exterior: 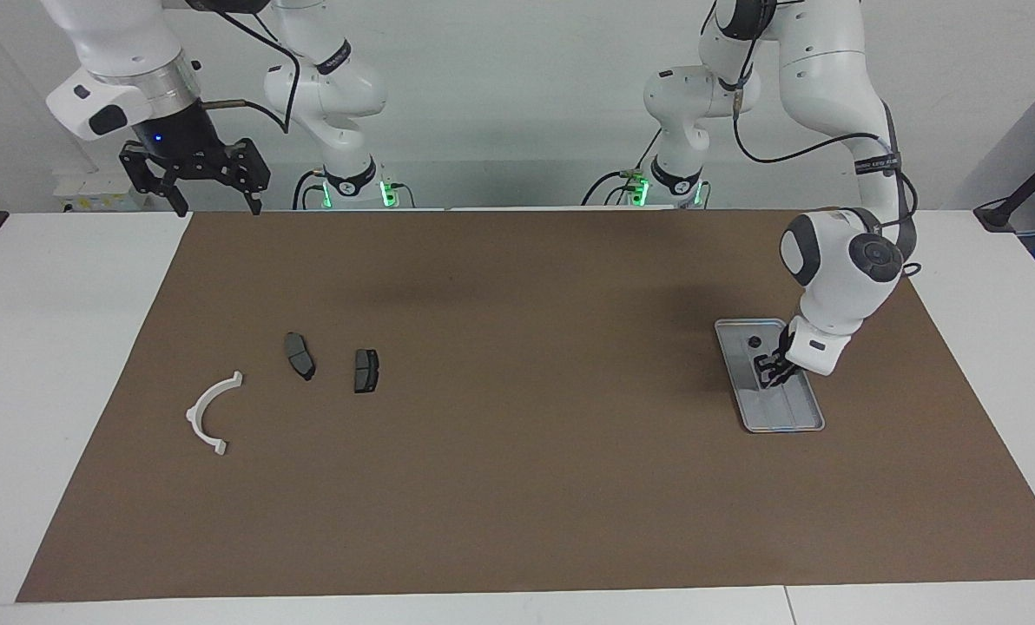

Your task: Pick bearing gear from pile to tray

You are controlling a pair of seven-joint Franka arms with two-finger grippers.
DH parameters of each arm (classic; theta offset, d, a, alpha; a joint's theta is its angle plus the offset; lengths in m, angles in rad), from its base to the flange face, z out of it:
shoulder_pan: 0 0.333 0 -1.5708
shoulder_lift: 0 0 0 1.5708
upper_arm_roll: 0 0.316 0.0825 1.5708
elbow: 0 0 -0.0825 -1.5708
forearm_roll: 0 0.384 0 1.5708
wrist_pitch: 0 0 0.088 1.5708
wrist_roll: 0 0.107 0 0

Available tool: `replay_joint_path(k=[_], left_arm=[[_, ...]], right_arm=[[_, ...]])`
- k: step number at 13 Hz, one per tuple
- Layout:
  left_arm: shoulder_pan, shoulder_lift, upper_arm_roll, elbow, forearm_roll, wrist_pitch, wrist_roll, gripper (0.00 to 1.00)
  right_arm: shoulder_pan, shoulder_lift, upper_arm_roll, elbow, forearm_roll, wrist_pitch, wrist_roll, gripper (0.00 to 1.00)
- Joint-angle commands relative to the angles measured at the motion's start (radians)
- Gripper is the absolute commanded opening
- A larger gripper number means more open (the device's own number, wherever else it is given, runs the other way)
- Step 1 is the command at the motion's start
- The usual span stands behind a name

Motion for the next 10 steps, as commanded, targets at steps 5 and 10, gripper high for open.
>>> replay_joint_path(k=[5, 10], left_arm=[[0.015, -0.008, -0.009, -0.073, -0.011, 0.101, 0.022, 0.60], [0.018, -0.063, -0.008, 0.028, -0.011, -0.090, 0.025, 1.00]], right_arm=[[-0.023, -0.030, 0.007, -0.037, 0.079, 0.012, 0.018, 1.00], [-0.027, -0.030, 0.007, -0.037, 0.081, 0.009, 0.018, 1.00]])
